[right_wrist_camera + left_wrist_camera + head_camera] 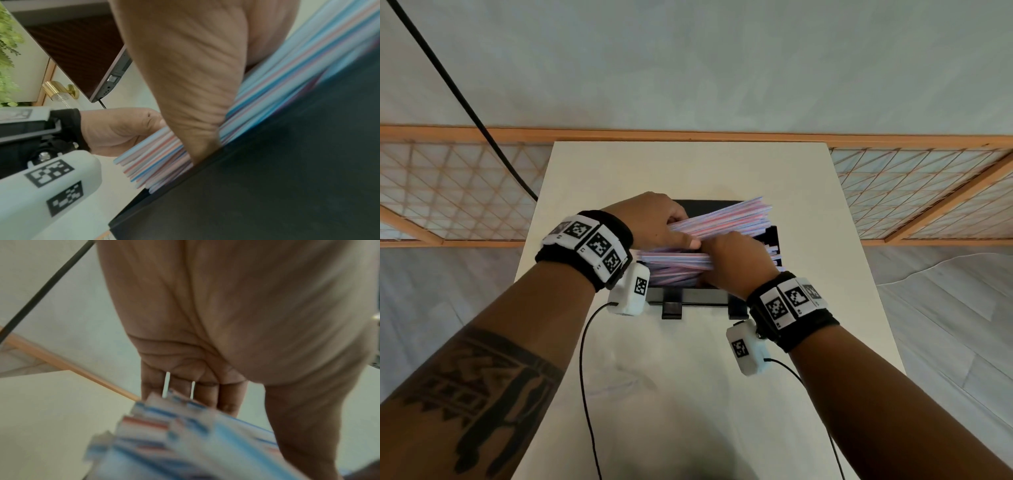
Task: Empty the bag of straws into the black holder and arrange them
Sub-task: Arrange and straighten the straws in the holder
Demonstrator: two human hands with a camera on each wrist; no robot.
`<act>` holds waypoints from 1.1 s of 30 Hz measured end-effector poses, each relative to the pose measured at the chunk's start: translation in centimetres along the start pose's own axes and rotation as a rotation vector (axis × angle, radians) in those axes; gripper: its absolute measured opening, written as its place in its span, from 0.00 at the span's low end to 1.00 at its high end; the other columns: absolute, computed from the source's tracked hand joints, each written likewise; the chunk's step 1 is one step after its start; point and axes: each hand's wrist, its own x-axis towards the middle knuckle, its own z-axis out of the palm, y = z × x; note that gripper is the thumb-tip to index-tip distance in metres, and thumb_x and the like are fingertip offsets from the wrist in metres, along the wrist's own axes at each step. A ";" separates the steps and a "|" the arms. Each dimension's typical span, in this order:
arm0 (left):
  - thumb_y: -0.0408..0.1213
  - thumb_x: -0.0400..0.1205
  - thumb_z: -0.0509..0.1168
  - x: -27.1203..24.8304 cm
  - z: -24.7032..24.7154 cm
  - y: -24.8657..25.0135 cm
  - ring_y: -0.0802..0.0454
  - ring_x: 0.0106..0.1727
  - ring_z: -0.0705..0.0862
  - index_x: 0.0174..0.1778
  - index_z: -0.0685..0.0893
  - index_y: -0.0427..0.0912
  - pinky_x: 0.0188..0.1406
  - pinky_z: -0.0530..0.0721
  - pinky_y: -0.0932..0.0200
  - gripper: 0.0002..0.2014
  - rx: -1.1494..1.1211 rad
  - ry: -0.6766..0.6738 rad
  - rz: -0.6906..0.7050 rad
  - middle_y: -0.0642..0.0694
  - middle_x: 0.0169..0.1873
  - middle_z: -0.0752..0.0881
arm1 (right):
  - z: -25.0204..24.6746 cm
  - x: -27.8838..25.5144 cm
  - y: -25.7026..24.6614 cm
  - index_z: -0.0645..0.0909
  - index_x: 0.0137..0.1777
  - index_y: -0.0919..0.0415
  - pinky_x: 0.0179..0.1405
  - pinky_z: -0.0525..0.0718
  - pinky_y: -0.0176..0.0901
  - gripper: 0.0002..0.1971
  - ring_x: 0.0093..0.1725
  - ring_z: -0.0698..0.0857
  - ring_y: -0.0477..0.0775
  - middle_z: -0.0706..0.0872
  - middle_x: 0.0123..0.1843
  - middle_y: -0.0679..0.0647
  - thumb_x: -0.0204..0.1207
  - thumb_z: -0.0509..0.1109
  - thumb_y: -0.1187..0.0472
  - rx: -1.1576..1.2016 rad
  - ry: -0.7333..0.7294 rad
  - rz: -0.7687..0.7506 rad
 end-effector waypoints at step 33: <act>0.59 0.86 0.60 -0.5 5.8 -1.9 0.46 0.79 0.72 0.88 0.62 0.52 0.79 0.70 0.50 0.34 0.292 -0.049 0.138 0.51 0.83 0.69 | 2.6 -5.5 6.0 0.65 0.81 0.43 0.75 0.62 0.59 0.34 0.81 0.65 0.46 0.69 0.81 0.41 0.78 0.55 0.29 0.127 0.138 0.092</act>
